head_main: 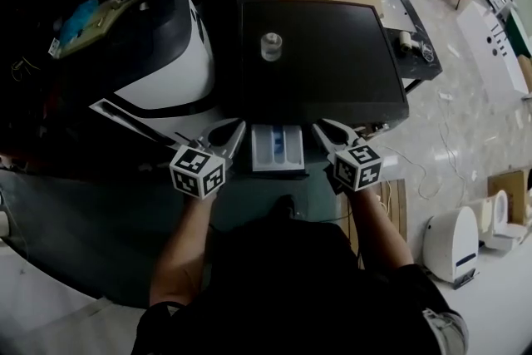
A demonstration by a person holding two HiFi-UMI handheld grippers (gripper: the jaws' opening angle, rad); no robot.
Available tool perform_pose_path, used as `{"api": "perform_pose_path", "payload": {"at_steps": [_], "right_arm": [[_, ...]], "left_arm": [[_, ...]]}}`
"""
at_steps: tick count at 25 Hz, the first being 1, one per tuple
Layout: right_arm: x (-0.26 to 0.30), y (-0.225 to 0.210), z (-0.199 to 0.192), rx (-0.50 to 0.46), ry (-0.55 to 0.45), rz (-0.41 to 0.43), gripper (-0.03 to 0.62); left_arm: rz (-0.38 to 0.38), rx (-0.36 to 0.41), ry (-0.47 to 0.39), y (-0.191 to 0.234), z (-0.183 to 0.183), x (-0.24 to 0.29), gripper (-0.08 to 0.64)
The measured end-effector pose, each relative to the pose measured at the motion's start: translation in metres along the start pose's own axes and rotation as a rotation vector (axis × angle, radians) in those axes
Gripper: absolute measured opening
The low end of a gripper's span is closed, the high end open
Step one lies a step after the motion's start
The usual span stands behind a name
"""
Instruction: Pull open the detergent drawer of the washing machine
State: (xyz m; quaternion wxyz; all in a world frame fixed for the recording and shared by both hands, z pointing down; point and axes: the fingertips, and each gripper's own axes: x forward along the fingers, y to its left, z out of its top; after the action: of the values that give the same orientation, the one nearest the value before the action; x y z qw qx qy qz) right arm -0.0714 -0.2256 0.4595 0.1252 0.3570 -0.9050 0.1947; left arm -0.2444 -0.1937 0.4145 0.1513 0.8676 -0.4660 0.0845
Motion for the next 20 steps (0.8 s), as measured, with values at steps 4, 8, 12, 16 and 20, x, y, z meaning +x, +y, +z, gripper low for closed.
{"api": "perform_pose_path", "payload": {"at_steps": [4,8,12,16,20], "right_arm": [[-0.009,0.005,0.021,-0.050,-0.035,0.059,0.018],[-0.020,0.013,0.035,-0.067,-0.060,0.100,0.003],[-0.024,0.007,0.051,-0.064,-0.117,0.074,0.003],[-0.022,0.007,0.064,-0.063,-0.154,0.036,0.002],[-0.015,0.013,0.080,-0.067,-0.190,0.018,0.002]], "left_arm": [[0.075,0.008,0.011,0.008,0.013,0.003,0.011],[0.122,-0.014,0.002,0.017,0.021,0.002,0.009],[0.141,-0.003,-0.018,0.027,0.031,0.005,0.009],[0.134,0.034,-0.066,0.033,0.047,0.000,0.010],[0.130,0.084,-0.090,0.042,0.062,-0.004,0.011]]}}
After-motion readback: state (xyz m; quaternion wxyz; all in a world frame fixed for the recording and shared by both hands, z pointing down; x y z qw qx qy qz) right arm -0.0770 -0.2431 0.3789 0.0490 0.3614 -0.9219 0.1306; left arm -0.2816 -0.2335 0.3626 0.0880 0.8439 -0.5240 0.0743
